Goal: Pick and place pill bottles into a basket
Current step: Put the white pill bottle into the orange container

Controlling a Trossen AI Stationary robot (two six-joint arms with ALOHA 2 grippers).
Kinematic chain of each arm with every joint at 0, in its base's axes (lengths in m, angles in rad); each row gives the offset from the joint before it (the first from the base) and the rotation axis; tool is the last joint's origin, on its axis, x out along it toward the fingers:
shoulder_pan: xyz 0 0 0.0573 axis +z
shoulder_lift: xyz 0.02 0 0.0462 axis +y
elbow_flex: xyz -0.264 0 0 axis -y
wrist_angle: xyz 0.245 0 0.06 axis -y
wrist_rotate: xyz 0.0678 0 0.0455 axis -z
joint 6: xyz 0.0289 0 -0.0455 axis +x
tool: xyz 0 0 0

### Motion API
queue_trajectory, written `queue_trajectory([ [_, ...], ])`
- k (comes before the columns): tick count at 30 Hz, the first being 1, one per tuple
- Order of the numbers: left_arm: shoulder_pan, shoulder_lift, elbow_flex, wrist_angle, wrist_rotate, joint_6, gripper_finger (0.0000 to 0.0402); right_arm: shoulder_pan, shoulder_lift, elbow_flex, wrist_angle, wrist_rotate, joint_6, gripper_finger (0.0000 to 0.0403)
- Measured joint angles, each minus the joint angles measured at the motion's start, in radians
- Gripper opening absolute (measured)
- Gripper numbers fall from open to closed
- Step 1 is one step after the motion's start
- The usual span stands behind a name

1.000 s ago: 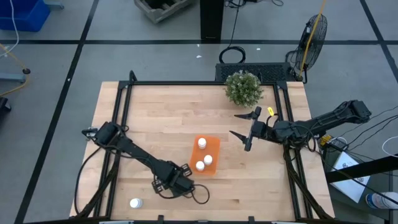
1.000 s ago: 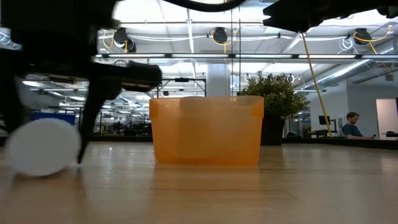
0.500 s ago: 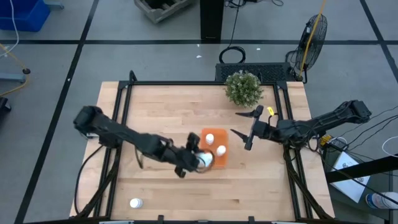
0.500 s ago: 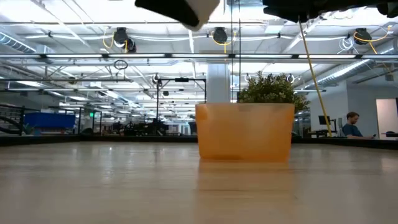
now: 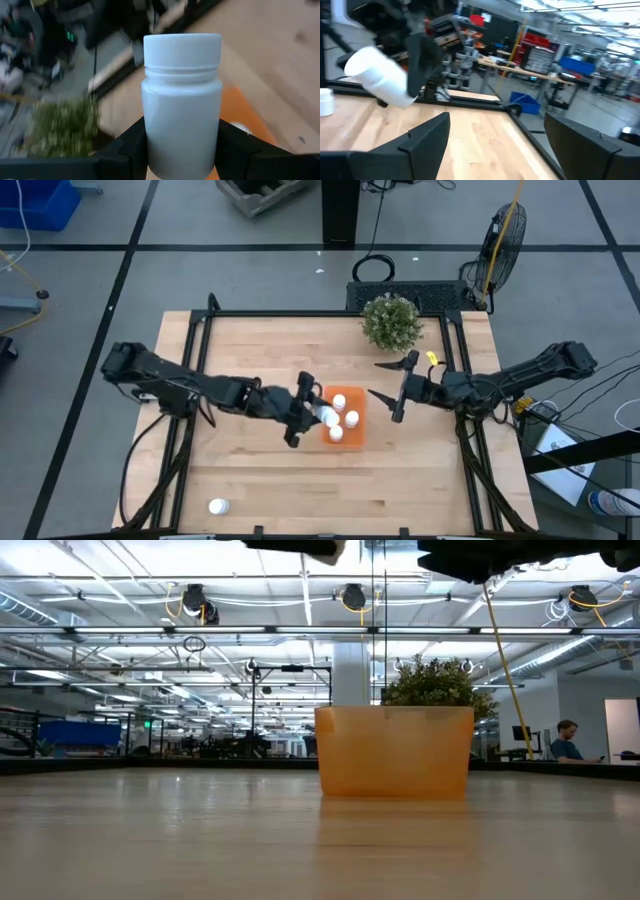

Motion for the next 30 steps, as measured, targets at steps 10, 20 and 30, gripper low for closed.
queue_trajectory([
  [10,0.167,0.001,-0.159,0.48,0.198,0.065,0.0172,-0.02,0.089,0.0,0.154,-0.043,-0.024,0.0313],
  [20,0.302,0.012,-0.201,0.632,0.341,0.015,0.0172,-0.048,0.169,0.0,0.326,-0.132,-0.026,0.0313],
  [30,0.347,0.05,-0.2,0.735,0.454,-0.041,0.0172,-0.119,0.223,0.008,0.411,-0.221,0.011,0.0313],
])
